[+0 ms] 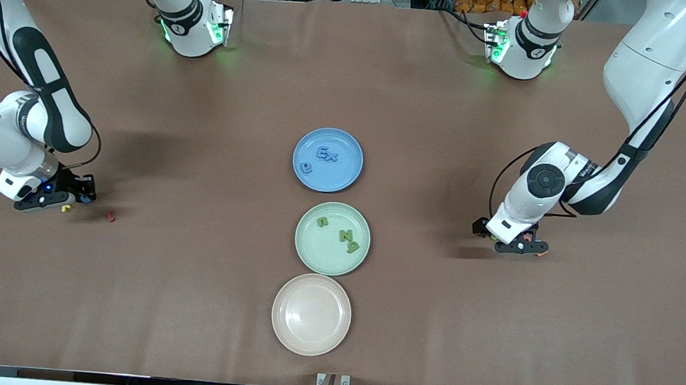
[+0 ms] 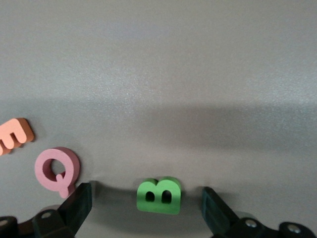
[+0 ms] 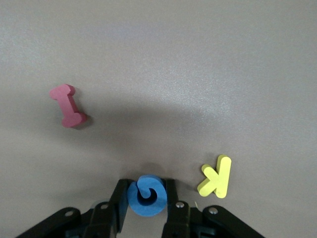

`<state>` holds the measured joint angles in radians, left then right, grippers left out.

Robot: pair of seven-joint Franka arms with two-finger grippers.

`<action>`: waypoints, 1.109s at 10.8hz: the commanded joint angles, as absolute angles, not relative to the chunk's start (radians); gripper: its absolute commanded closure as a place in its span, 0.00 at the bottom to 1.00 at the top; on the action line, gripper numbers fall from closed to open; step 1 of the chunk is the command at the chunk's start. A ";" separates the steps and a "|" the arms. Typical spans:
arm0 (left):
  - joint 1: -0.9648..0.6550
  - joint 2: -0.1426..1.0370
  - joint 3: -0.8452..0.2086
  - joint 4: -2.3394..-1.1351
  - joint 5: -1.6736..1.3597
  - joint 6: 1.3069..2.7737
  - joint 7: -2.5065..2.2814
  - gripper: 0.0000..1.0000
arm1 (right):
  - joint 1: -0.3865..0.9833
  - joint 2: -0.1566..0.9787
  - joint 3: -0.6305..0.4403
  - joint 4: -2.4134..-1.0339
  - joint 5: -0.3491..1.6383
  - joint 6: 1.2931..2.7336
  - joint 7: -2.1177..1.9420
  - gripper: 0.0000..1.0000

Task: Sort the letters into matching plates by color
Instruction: 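Grasp the green B with the left gripper while the right gripper grasps blue letter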

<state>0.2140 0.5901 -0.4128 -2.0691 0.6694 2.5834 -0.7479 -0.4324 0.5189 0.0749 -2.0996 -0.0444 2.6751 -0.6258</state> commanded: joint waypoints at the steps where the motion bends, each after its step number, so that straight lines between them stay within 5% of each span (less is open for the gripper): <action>1: 0.236 0.620 -0.454 -2.065 0.677 2.576 -0.761 0.00 | -0.433 0.523 0.083 -2.059 -0.021 2.620 -0.655 1.00; 8: 0.365 0.618 -0.560 -2.074 0.640 2.574 -0.648 0.00 | -0.227 0.404 0.087 -1.971 0.044 2.303 -0.303 1.00; 12: 0.365 0.623 -0.560 -2.072 0.640 2.574 -0.635 0.00 | -0.132 0.391 0.184 -1.974 0.058 2.301 0.045 1.00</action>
